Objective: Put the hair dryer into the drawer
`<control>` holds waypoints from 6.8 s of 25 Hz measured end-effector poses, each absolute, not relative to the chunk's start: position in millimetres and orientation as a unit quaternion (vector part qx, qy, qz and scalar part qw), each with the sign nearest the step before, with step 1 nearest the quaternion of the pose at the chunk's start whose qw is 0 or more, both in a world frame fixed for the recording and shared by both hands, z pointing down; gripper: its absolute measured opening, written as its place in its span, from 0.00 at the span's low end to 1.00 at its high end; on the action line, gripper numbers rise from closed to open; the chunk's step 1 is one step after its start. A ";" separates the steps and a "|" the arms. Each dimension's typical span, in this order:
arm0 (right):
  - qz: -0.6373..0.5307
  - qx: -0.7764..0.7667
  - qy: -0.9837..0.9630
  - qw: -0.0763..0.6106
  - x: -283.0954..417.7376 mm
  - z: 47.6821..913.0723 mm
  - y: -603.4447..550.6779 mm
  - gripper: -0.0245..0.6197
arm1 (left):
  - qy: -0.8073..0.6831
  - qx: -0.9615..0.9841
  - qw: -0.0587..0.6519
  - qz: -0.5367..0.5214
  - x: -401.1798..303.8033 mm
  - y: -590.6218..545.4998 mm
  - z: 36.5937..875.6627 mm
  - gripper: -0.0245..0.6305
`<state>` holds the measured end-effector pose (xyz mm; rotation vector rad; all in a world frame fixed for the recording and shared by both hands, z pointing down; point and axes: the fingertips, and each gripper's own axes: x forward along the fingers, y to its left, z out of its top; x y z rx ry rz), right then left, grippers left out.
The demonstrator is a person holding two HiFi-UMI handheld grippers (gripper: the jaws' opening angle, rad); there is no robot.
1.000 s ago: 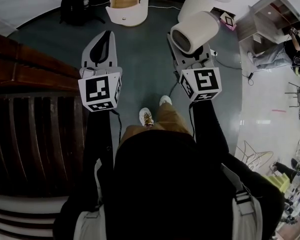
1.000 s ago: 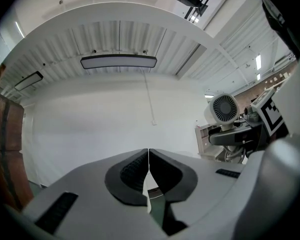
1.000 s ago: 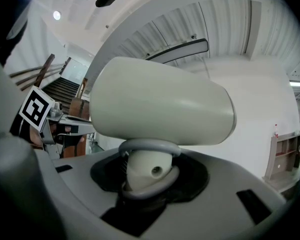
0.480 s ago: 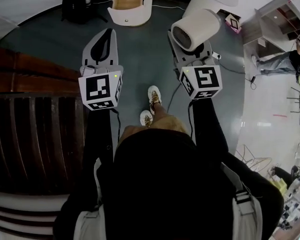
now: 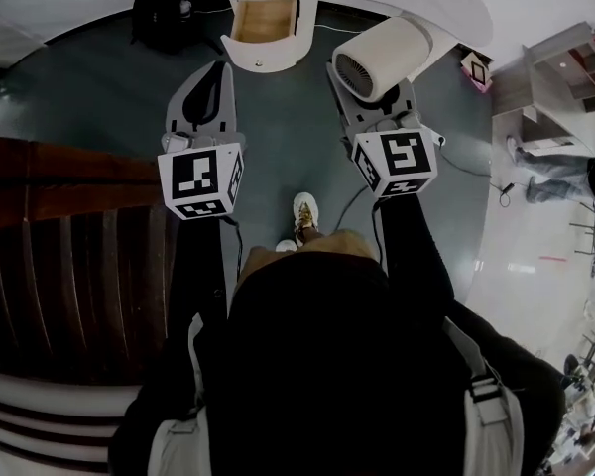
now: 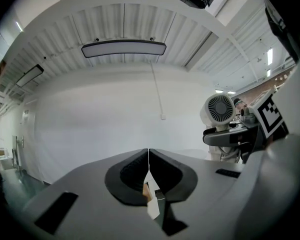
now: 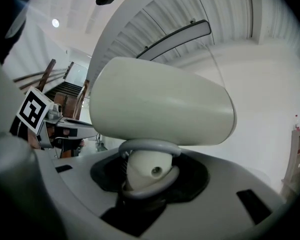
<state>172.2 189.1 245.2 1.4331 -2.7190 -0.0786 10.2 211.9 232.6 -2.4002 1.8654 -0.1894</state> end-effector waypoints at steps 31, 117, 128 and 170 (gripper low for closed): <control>-0.011 0.424 -0.901 0.088 80.6 277.0 -33.2 0.35 | 0.610 -0.785 0.054 -0.092 -66.2 -16.2 257.5 0.07; 0.070 -0.084 -0.792 0.601 -30.9 685.8 -140.3 0.35 | 0.604 -0.767 -0.112 -0.183 -150.5 -206.2 432.1 0.07; 0.075 -0.013 -0.783 0.617 -40.2 722.2 -166.5 0.35 | 0.605 -0.763 -0.132 -0.182 -151.4 -189.8 443.0 0.07; 0.147 0.239 -0.717 0.638 -31.0 773.7 -227.6 0.36 | 0.613 -0.740 -0.191 -0.201 -172.3 -167.5 479.3 0.07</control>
